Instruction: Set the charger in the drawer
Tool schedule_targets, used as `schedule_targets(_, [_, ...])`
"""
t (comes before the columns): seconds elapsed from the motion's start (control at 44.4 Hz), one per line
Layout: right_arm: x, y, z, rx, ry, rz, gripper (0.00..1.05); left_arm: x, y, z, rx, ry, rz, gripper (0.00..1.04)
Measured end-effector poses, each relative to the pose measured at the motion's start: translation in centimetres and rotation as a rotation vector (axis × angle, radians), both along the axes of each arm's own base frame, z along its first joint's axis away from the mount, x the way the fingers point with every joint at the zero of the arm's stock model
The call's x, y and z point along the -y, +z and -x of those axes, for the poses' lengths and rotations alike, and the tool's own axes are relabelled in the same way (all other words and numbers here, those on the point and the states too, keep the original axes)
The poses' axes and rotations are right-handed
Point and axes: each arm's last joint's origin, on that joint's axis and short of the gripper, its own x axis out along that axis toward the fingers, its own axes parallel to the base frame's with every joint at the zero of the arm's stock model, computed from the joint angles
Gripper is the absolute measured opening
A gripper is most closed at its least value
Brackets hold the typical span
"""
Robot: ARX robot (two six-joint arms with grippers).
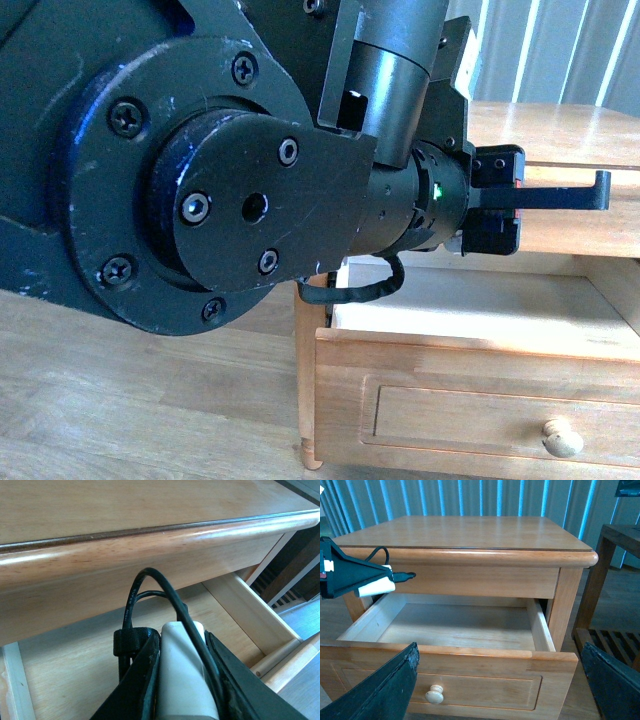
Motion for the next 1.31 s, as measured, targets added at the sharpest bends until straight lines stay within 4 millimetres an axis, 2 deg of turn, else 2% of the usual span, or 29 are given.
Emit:
schedule_targets(0.203, [0.0,0.0,0.0,0.0,0.0,0.0,0.96,-0.4,0.5,-0.1,0.022,0.042,-0.007,0.65])
schedule_targets(0.27, [0.0,0.0,0.0,0.0,0.0,0.0,0.96,-0.8,1.5,0.1,0.054,0.084,-0.008,0.79])
schedule_targets(0.428, [0.0,0.0,0.0,0.0,0.0,0.0,0.96,-2.2,3.8,0.9,0.12,0.153,-0.001,1.0])
schedule_targets(0.609, [0.0,0.0,0.0,0.0,0.0,0.0,0.96,-4.7,6.2,2.4,0.198,0.261,-0.006,0.99])
schedule_targets(0.789, [0.0,0.0,0.0,0.0,0.0,0.0,0.96,-8.9,7.4,5.1,0.24,0.413,-0.012,0.99])
schedule_targets(1.059, [0.0,0.0,0.0,0.0,0.0,0.0,0.96,-15.1,6.8,10.3,0.222,0.642,0.004,0.99])
schedule_targets(1.307, [0.0,0.0,0.0,0.0,0.0,0.0,0.96,-19.6,4.5,16.0,0.169,0.864,0.035,0.99])
